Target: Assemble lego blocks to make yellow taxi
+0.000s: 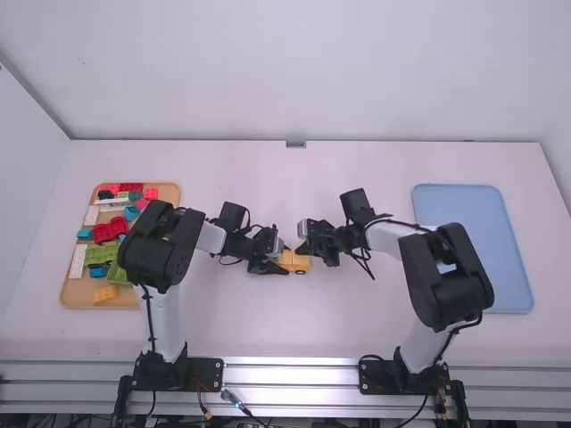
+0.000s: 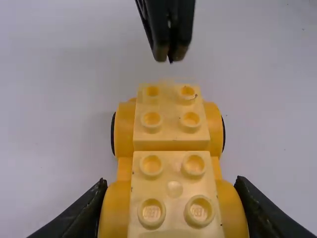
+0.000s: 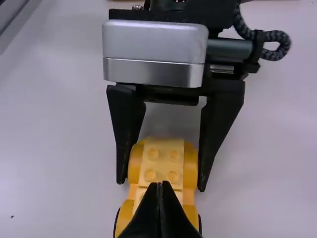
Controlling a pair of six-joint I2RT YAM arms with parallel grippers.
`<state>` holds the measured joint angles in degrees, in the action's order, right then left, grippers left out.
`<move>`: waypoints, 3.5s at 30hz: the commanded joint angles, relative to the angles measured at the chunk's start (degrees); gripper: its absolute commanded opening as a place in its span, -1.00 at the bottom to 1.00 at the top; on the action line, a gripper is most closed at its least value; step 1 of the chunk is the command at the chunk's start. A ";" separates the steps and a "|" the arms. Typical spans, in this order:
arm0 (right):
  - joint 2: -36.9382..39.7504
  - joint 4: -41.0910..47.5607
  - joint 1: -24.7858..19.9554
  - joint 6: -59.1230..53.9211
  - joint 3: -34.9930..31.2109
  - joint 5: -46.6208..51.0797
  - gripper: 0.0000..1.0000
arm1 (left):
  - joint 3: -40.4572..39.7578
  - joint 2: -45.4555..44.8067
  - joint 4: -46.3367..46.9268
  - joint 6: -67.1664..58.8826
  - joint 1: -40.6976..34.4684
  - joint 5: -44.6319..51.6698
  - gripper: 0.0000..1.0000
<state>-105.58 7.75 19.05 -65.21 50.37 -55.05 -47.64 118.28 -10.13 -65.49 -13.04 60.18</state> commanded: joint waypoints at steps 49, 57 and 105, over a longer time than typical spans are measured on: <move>-8.46 -15.72 1.44 9.44 -9.25 7.10 -1.00 | -0.72 0.28 0.00 0.13 -0.48 0.39 -0.26; -8.46 -22.36 0.24 12.17 -13.18 7.37 -1.00 | -0.72 0.28 0.04 0.11 -0.44 0.44 -0.27; 13.22 2.03 -1.11 32.00 1.33 38.45 0.97 | -0.74 -2.16 0.28 6.16 0.46 0.26 0.99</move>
<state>-93.32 9.63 18.09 -33.71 50.78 -16.88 -47.86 118.26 -10.48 -59.35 -13.19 59.37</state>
